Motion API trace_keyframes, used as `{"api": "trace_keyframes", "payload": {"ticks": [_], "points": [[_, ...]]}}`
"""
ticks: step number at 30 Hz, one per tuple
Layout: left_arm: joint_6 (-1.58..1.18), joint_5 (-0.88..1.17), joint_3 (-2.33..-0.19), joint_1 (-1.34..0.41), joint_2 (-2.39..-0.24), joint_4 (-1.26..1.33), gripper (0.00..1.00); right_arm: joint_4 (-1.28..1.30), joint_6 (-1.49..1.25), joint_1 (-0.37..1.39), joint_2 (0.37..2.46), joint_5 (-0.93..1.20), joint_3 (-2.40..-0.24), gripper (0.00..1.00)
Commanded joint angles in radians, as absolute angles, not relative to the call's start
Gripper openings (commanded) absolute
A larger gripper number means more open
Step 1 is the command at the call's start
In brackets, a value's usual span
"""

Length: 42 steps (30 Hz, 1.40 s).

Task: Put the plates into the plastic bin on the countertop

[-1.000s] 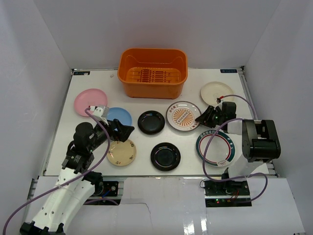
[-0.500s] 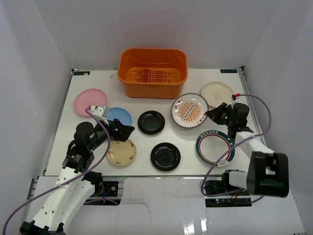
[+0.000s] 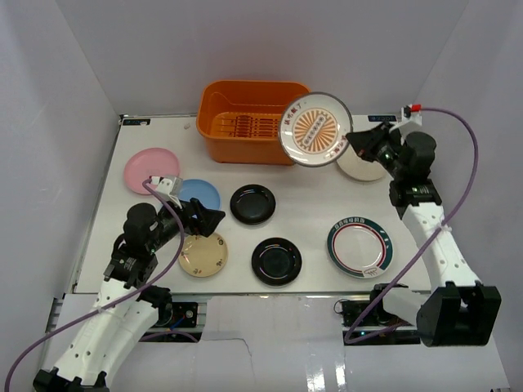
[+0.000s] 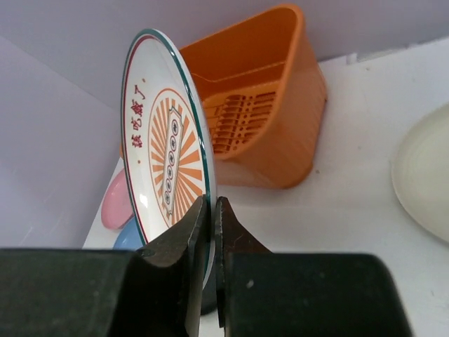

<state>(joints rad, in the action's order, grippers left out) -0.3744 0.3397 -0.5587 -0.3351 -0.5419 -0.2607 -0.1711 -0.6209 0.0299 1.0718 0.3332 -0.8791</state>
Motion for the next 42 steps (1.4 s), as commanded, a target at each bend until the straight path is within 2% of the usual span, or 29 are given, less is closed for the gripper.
{"api": "trace_keyframes", "payload": {"ticks": [1, 10, 18, 28, 29, 32, 33, 36, 38, 42], "points": [[-0.373, 0.365, -0.592, -0.328, -0.551, -0.252, 0.98, -0.238, -0.615, 0.150, 1.205, 0.255, -1.076, 0.08], [-0.371, 0.396, -0.592, -0.330, -0.592, -0.253, 0.97, -0.196, -0.485, 0.328, 1.733, 0.111, -1.607, 0.08], [-0.379, 0.419, -0.592, -0.328, -0.646, -0.239, 0.93, -0.112, -0.371, 0.436, 2.107, 0.029, -1.940, 0.08], [-0.417, 0.474, -0.587, -0.328, -0.715, -0.195, 0.84, -0.043, -0.365, 0.465, 2.233, -0.049, -1.977, 0.09], [-0.422, 0.479, -0.589, -0.328, -0.721, -0.190, 0.84, -0.032, -0.361, 0.468, 2.237, -0.058, -1.974, 0.11], [-0.457, 0.498, -0.591, -0.330, -0.745, -0.163, 0.83, -0.035, -0.327, 0.479, 2.237, -0.100, -1.944, 0.27], [-0.472, 0.505, -0.589, -0.331, -0.765, -0.138, 0.83, -0.031, -0.309, 0.480, 2.234, -0.116, -1.939, 0.40], [-0.528, 0.525, -0.583, -0.353, -0.822, -0.089, 0.82, -0.029, -0.285, 0.483, 2.211, -0.123, -1.928, 0.57], [-0.561, 0.512, -0.584, -0.385, -0.850, -0.066, 0.80, -0.026, -0.275, 0.482, 2.189, -0.121, -1.928, 0.63], [-0.586, 0.434, -0.626, -0.495, -0.931, -0.031, 0.75, -0.005, -0.258, 0.482, 2.055, -0.080, -1.902, 0.66]]}}
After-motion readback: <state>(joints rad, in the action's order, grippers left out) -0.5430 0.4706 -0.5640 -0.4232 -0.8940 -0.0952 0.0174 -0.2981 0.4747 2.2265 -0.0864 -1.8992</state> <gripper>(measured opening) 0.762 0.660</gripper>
